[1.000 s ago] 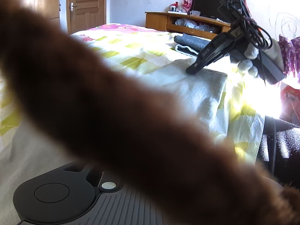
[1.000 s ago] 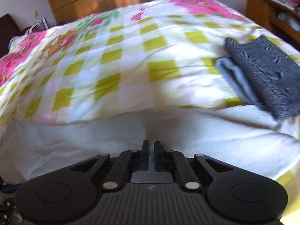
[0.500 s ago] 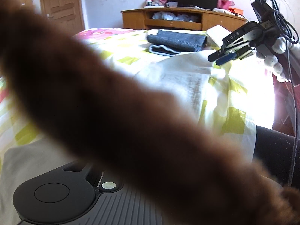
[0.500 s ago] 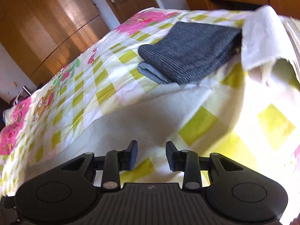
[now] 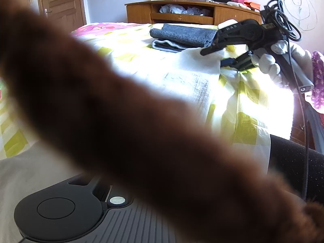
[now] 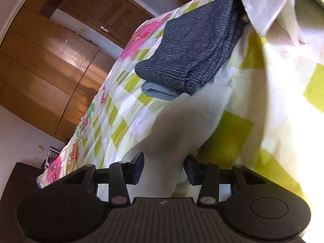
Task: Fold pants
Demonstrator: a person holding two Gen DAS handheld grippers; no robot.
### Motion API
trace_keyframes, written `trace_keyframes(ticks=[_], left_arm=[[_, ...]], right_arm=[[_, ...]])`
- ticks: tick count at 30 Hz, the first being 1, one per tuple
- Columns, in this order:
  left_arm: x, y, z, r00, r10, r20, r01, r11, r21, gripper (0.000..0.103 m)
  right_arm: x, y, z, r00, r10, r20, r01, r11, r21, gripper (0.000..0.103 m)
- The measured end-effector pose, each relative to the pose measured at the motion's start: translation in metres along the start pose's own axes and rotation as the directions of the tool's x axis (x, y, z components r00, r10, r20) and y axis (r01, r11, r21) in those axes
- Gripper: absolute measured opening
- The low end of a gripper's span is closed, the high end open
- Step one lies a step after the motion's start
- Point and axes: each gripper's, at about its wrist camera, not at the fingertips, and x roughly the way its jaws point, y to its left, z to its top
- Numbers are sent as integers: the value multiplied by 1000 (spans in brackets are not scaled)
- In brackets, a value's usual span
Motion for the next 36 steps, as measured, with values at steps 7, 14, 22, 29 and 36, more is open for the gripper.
trace_keyframes(ticks=[7,14,22,29,36], left_arm=[[3,0,2,1000,0,-16,0,1000,1,21],[4,-3,10,1000,26,-14,-26,1000,11,21],[14,-12,12,998,48,-45,-46,997,62,21],[14,-11,14,996,56,-65,-52,997,54,22],[10,-10,7,993,54,-106,-48,997,64,23]], right_arm=[[11,-5,-8,1000,-15,11,15,1000,-7,56],[5,5,9,977,162,136,-175,980,91,22],[8,-5,6,990,60,130,-80,985,155,21],[10,3,21,994,-16,105,5,994,109,21],[-24,21,20,984,-17,180,4,997,71,21]])
